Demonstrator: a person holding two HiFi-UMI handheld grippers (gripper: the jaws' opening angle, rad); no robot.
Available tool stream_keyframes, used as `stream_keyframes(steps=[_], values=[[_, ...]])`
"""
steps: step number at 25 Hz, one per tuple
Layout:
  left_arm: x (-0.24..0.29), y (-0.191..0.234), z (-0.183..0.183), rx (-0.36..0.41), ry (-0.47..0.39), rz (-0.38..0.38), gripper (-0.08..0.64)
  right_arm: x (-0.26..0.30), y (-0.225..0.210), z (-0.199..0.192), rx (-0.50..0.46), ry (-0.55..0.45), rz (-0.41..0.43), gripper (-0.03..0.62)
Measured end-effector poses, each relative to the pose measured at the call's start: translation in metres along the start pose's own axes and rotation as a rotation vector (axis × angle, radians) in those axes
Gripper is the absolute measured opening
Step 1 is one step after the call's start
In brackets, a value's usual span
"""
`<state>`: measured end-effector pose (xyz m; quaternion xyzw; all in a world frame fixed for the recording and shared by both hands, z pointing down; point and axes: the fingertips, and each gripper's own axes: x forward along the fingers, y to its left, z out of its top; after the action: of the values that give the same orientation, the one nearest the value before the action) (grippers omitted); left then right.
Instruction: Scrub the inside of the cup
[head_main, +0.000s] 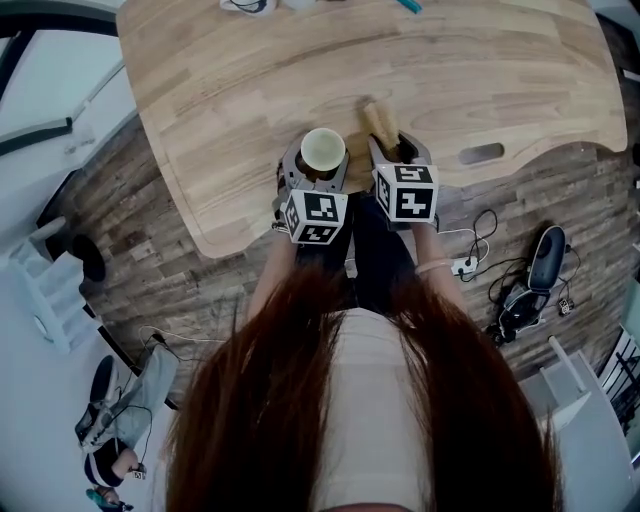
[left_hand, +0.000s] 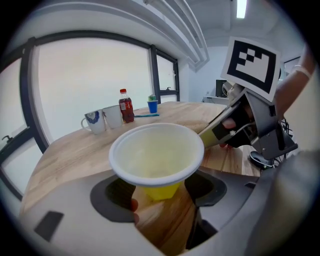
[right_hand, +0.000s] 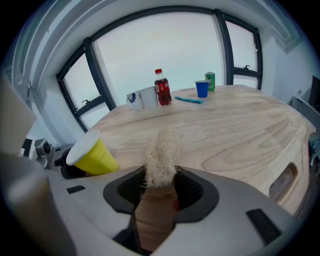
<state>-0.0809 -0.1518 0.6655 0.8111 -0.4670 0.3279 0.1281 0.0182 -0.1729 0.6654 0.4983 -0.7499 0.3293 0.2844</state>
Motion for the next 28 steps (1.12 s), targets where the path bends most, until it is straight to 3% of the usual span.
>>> stream_keyframes(steps=[2, 7, 28], values=[[0.0, -0.001, 0.0, 0.013, 0.0, 0.0, 0.289, 0.0, -0.003, -0.001, -0.009, 0.003, -0.014, 0.138], [-0.001, -0.003, 0.003, 0.035, -0.009, 0.002, 0.273, -0.001, -0.002, -0.002, -0.037, 0.017, 0.004, 0.107], [-0.018, 0.001, 0.029, 0.094, -0.036, -0.004, 0.27, -0.031, 0.002, 0.017, -0.063, -0.032, 0.034, 0.094]])
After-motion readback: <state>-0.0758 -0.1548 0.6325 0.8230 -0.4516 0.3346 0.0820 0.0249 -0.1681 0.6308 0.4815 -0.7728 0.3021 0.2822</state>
